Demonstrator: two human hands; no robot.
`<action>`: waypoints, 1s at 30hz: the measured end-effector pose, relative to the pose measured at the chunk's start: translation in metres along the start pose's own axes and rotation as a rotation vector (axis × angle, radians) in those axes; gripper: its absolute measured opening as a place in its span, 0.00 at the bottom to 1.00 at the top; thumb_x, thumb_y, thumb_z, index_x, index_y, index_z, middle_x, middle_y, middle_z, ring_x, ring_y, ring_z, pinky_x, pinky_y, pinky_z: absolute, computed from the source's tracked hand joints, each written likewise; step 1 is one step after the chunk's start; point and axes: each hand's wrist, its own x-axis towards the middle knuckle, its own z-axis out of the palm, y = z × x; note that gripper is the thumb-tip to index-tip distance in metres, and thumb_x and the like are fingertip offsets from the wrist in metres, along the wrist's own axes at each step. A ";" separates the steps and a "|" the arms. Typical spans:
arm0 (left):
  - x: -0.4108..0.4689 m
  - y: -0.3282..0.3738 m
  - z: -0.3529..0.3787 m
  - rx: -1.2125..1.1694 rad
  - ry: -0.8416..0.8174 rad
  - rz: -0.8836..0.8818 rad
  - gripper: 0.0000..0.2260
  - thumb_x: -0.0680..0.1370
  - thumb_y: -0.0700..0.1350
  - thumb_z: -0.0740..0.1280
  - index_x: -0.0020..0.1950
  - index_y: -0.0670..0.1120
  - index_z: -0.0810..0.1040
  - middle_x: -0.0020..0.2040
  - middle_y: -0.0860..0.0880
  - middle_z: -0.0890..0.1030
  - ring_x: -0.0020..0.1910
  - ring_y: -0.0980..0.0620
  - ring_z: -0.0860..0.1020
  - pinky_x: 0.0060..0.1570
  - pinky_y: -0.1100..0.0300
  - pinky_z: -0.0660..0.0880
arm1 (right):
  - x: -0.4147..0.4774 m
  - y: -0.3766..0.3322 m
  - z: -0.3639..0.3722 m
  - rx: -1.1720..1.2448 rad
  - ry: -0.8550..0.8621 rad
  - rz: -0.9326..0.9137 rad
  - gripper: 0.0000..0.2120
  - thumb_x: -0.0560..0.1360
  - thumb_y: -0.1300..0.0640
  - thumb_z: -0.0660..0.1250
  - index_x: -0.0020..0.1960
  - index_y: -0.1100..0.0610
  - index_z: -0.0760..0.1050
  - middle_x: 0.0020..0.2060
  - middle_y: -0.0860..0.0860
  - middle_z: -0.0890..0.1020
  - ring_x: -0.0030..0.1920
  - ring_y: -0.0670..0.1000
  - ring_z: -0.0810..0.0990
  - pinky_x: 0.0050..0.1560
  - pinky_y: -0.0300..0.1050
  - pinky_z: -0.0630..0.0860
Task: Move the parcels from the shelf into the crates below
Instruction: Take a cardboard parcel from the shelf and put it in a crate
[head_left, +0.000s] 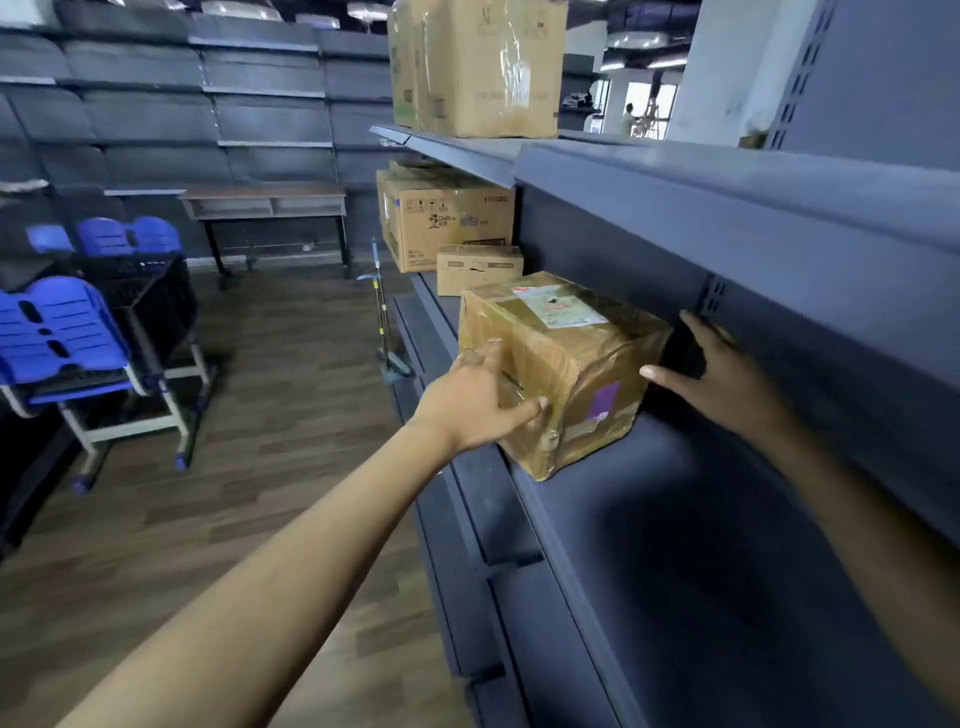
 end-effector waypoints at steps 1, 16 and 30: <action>0.003 0.004 0.004 -0.017 -0.019 -0.012 0.43 0.73 0.68 0.60 0.78 0.43 0.51 0.78 0.46 0.58 0.76 0.44 0.58 0.68 0.49 0.67 | 0.000 0.006 0.004 0.042 0.013 0.040 0.38 0.70 0.44 0.72 0.74 0.57 0.62 0.73 0.55 0.66 0.72 0.55 0.63 0.71 0.46 0.57; 0.020 0.026 0.063 -0.446 0.096 -0.187 0.52 0.70 0.60 0.71 0.77 0.42 0.38 0.78 0.45 0.56 0.73 0.46 0.64 0.68 0.58 0.64 | 0.036 0.048 0.068 0.441 -0.201 0.214 0.17 0.71 0.57 0.74 0.54 0.43 0.72 0.53 0.45 0.79 0.57 0.47 0.77 0.65 0.46 0.70; -0.002 -0.052 0.001 -0.362 0.342 -0.136 0.49 0.69 0.61 0.72 0.78 0.45 0.46 0.76 0.47 0.64 0.72 0.48 0.66 0.66 0.58 0.67 | 0.051 -0.047 0.105 0.733 -0.154 -0.014 0.22 0.61 0.53 0.79 0.53 0.45 0.77 0.50 0.43 0.85 0.54 0.43 0.82 0.52 0.35 0.77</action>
